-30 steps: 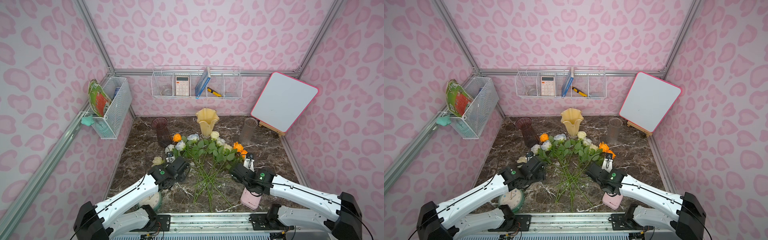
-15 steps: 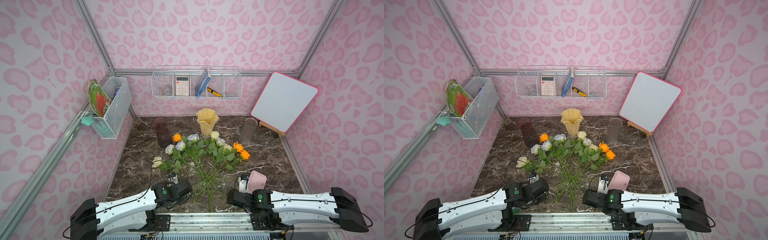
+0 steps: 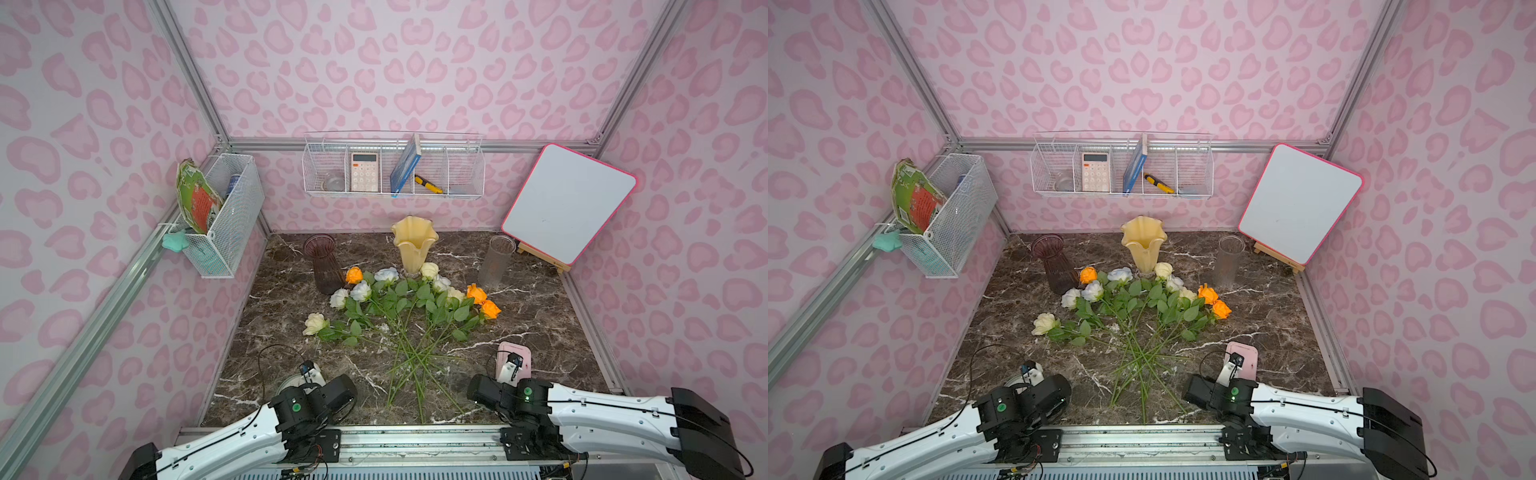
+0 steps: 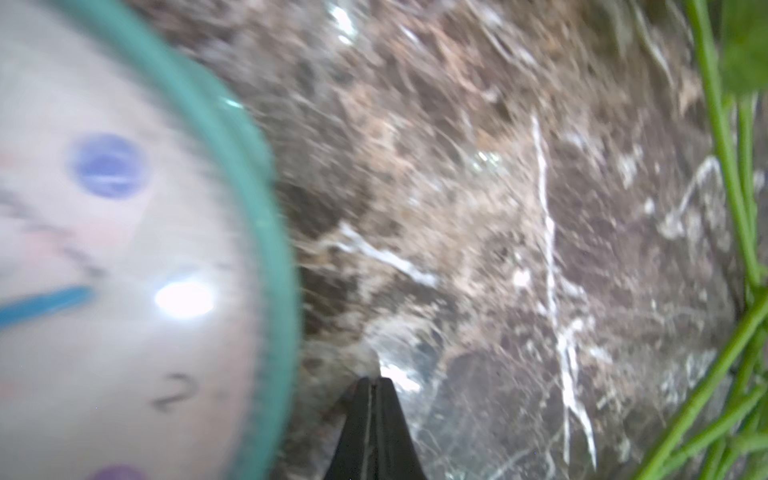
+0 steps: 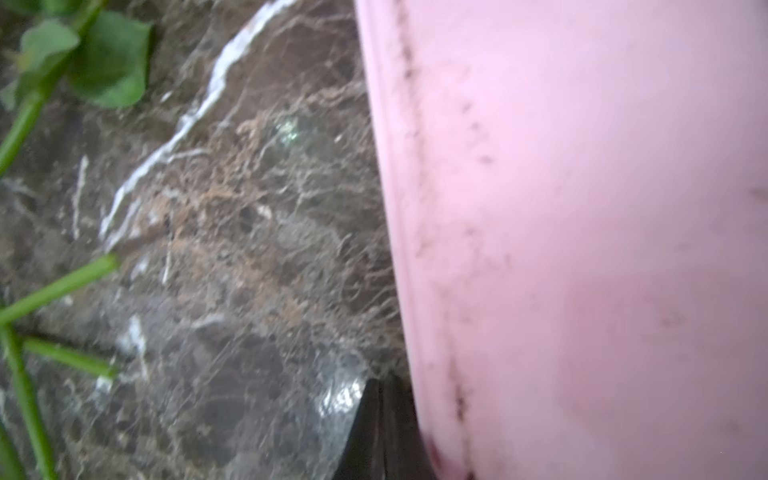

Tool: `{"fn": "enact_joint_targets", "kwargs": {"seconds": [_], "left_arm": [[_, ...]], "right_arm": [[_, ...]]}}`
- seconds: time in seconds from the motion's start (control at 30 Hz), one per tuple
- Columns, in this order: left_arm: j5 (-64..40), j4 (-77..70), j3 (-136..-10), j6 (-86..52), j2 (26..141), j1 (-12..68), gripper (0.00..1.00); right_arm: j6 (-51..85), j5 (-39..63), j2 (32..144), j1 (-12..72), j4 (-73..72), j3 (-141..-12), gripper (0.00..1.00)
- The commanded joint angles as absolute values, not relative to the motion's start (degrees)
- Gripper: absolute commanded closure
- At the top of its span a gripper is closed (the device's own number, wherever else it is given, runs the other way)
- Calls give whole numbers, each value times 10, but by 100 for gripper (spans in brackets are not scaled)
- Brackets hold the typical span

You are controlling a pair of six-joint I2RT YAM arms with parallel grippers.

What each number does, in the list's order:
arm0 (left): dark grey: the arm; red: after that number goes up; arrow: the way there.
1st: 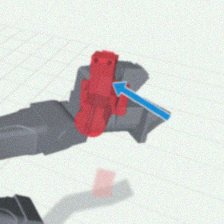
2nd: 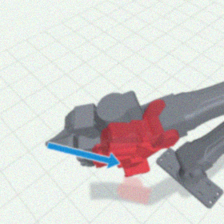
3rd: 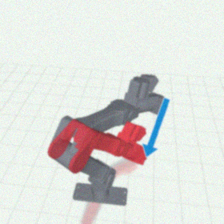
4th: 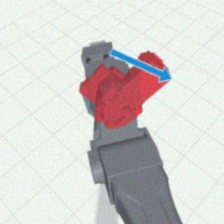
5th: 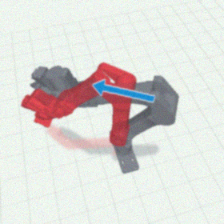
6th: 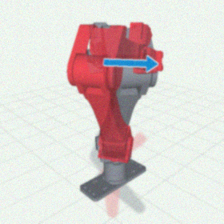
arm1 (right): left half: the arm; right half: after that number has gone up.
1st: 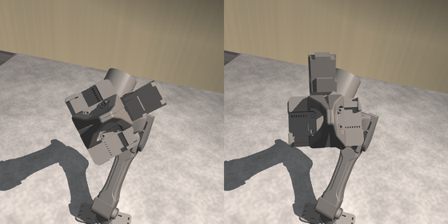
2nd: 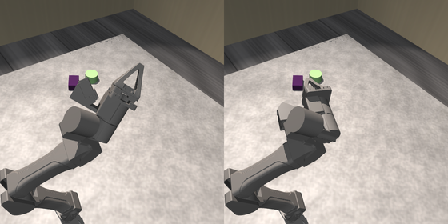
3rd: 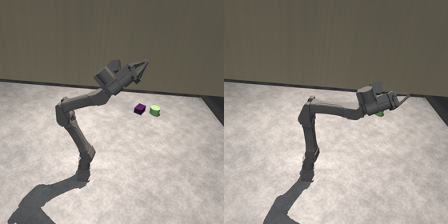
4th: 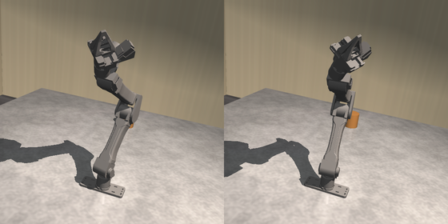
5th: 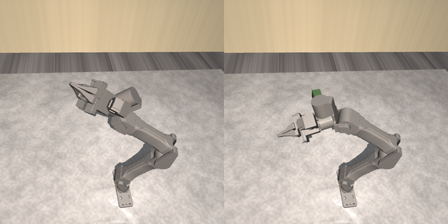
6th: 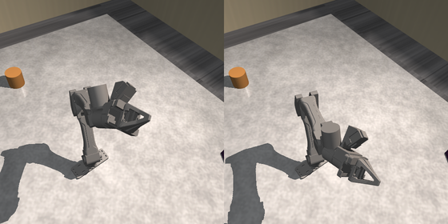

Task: Arrange the flowers in different vases according to their colors
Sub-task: Move the distractor to the center of the board.

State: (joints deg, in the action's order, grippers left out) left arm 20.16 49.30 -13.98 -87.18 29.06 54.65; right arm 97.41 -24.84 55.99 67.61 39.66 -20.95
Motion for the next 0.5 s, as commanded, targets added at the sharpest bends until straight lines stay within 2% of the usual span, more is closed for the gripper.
{"fn": "enact_joint_targets", "kwargs": {"seconds": [0.0,0.1,0.2,0.27,0.3,0.33,0.47], "left_arm": [[226,592,-126,-873,221,517,100],[213,582,-117,-846,187,484,100],[213,568,-131,-819,221,456,100],[229,563,-156,-794,261,450,100],[230,539,-169,-764,280,449,89],[223,506,-182,-731,300,449,82],[218,434,-242,-655,369,450,63]], "right_arm": [[925,-284,566,615,464,-232,87],[872,-292,534,545,461,-235,85],[799,-288,485,471,435,-222,84],[750,-292,459,450,395,-224,82],[718,-296,454,450,368,-229,78],[679,-301,456,450,337,-237,72],[559,-292,515,449,265,-291,51]]}}
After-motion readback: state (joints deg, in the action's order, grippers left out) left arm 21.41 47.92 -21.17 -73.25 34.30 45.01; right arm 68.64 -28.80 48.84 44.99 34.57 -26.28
